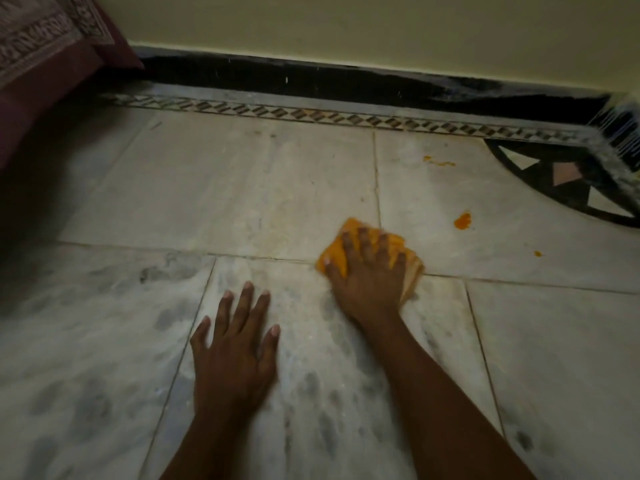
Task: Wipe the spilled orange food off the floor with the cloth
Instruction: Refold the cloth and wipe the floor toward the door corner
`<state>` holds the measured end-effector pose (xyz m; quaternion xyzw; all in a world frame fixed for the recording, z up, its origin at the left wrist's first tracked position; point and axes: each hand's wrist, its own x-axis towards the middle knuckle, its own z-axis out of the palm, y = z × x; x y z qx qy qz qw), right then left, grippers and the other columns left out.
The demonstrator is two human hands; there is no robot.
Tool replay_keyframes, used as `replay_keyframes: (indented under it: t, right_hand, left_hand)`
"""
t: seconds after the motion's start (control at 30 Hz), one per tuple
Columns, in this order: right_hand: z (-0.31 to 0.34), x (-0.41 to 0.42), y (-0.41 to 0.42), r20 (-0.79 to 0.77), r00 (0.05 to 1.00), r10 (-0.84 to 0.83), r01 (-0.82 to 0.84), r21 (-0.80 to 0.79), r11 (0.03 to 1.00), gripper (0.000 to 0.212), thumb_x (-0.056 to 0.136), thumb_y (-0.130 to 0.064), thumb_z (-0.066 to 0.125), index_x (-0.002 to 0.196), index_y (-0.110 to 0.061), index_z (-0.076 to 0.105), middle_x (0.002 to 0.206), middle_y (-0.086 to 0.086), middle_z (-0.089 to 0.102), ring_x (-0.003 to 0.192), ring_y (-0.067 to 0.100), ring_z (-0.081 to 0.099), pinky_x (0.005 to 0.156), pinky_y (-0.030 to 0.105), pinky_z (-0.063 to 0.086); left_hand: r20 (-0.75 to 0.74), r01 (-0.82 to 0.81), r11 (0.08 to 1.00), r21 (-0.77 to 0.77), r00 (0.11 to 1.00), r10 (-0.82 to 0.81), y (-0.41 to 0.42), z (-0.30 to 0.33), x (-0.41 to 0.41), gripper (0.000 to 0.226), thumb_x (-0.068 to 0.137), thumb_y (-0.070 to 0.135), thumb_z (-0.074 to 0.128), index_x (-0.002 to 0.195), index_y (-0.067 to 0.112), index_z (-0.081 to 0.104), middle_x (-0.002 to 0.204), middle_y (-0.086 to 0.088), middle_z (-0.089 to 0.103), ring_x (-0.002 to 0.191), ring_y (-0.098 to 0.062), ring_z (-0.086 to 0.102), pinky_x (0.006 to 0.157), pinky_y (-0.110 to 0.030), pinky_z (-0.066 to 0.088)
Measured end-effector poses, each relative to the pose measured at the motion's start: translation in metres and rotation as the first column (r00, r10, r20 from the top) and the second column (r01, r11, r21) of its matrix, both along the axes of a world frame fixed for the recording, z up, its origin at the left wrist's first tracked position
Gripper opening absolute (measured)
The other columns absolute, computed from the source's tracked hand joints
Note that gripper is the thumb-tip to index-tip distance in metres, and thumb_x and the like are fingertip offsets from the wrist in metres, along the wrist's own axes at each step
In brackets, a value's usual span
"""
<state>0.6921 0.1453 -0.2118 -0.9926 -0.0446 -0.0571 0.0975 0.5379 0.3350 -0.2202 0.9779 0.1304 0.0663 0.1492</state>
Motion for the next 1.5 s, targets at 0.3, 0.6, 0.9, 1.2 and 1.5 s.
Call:
replay_keyframes:
  t: [0.3, 0.6, 0.9, 1.2, 1.5]
  right_hand:
    - [0.004, -0.015, -0.057, -0.042, 0.984, -0.176, 0.175, -0.009, 0.984, 0.069, 0.096, -0.078, 0.026, 0.158, -0.048, 0.032, 0.172, -0.003, 0.024, 0.159, 0.034, 0.016, 0.122, 0.066, 0.014]
    - [0.003, -0.075, -0.096, -0.125, 0.908, 0.401, -0.412, -0.085, 0.907, 0.066, 0.099, -0.077, 0.014, 0.159, -0.053, 0.022, 0.174, -0.012, 0.014, 0.161, 0.025, 0.014, 0.12, 0.062, 0.022]
    - [0.01, -0.074, -0.087, -0.143, 0.986, 0.085, -0.1, -0.096, 0.99, 0.068, 0.094, -0.08, 0.02, 0.157, -0.055, 0.025, 0.173, -0.011, 0.017, 0.16, 0.028, 0.016, 0.119, 0.065, 0.016]
    - [-0.001, 0.001, -0.007, -0.025, 0.977, 0.212, -0.212, 0.003, 0.977, 0.064, 0.099, -0.07, 0.033, 0.157, -0.044, 0.038, 0.171, -0.002, 0.027, 0.158, 0.034, 0.024, 0.122, 0.064, 0.013]
    - [0.001, -0.045, -0.049, -0.022, 0.985, 0.172, -0.173, -0.051, 0.984, 0.061, 0.096, -0.073, 0.04, 0.153, -0.053, 0.041, 0.17, -0.004, 0.031, 0.157, 0.031, 0.027, 0.12, 0.062, 0.017]
  left_hand:
    - [0.009, 0.01, 0.998, -0.062, 1.0, -0.009, -0.002, 0.003, -0.004, 0.062, 0.102, 0.058, 0.03, 0.16, 0.036, 0.034, 0.171, 0.015, 0.018, 0.16, -0.006, 0.009, 0.127, -0.048, 0.013]
    - [-0.021, 0.002, 0.999, -0.032, 1.0, -0.003, -0.003, 0.004, -0.006, 0.063, 0.102, 0.057, 0.03, 0.161, 0.034, 0.033, 0.172, 0.011, 0.018, 0.16, -0.01, 0.01, 0.127, -0.05, 0.014]
    - [-0.021, 0.011, 0.999, -0.043, 1.0, -0.012, -0.004, 0.01, -0.007, 0.061, 0.102, 0.053, 0.039, 0.158, 0.031, 0.041, 0.171, 0.009, 0.024, 0.16, -0.012, 0.016, 0.125, -0.05, 0.018]
    - [-0.039, 0.009, 1.0, 0.009, 0.999, -0.009, -0.003, 0.01, -0.002, 0.059, 0.102, 0.055, 0.037, 0.159, 0.038, 0.037, 0.172, 0.014, 0.02, 0.16, -0.008, 0.012, 0.124, -0.046, 0.019]
    - [0.001, 0.0, 1.0, -0.02, 1.0, 0.0, -0.004, 0.012, -0.006, 0.058, 0.101, 0.052, 0.043, 0.158, 0.04, 0.038, 0.171, 0.015, 0.024, 0.159, -0.008, 0.016, 0.123, -0.041, 0.018]
